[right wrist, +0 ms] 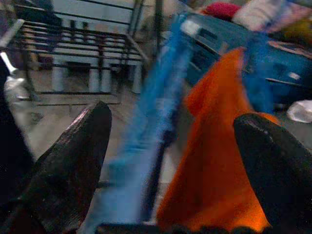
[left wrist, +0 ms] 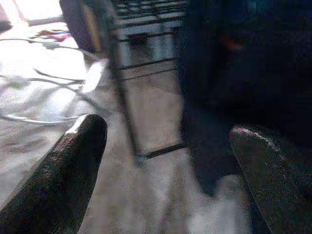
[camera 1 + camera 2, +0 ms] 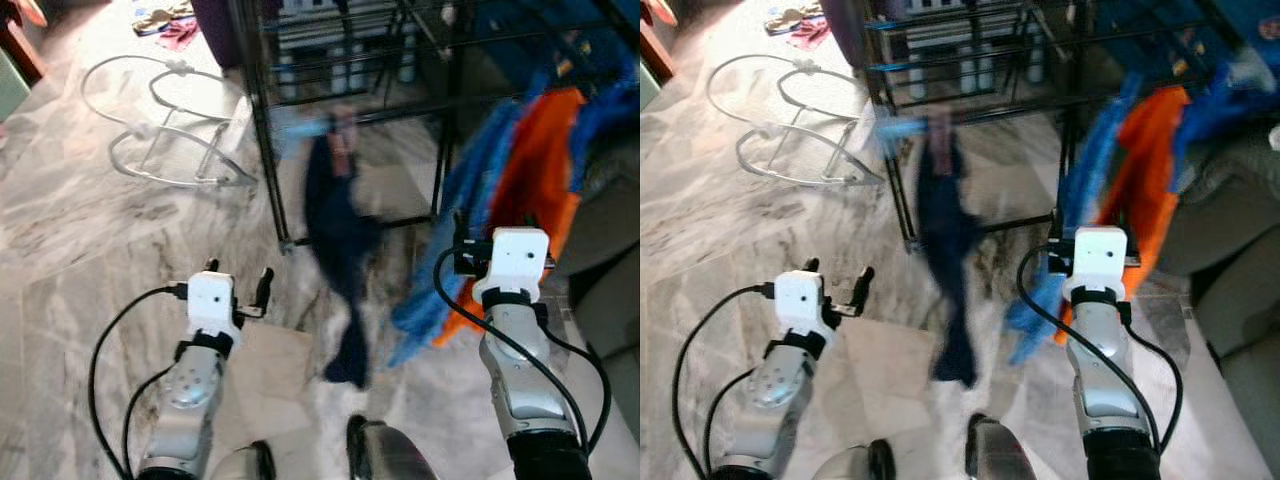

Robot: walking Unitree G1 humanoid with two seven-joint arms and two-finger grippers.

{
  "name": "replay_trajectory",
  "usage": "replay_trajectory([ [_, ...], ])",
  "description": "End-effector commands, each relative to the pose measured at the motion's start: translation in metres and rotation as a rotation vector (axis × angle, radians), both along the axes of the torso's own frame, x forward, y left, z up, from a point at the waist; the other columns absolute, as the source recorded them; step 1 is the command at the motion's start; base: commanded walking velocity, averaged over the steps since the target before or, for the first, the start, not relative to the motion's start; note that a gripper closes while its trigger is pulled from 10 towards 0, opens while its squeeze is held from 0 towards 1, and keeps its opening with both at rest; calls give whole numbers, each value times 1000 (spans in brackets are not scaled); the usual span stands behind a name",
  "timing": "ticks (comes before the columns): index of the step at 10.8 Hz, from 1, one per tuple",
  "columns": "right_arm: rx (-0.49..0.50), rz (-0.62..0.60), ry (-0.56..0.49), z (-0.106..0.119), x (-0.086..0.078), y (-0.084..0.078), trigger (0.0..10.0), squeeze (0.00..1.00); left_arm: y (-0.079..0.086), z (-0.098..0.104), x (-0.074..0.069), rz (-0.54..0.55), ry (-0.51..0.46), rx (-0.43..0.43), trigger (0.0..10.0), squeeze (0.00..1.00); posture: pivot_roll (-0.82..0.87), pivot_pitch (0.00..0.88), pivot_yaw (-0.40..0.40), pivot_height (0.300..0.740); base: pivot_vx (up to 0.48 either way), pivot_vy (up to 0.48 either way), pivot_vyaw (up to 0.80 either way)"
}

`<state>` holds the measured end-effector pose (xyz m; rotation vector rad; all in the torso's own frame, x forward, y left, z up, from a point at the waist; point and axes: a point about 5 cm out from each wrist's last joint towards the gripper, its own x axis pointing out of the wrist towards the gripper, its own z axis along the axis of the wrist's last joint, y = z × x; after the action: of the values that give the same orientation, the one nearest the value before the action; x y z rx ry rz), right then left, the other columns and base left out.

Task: Hang hanger

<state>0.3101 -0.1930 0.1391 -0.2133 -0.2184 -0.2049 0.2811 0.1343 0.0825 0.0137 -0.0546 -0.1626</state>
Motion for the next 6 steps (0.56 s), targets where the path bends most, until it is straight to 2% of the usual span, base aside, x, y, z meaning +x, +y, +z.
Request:
replay_trajectory([
  [1,4,-8,16,-5,-2,-2,10000,0,3,-2,-2,7,15,1,10000,0,-155,264,39,740,0,0,0],
  [6,24,60,38,-9,-1,5,10000,0,5,-4,-2,27,24,-12,10000,0,-160,270,33,740,0,0,0],
])
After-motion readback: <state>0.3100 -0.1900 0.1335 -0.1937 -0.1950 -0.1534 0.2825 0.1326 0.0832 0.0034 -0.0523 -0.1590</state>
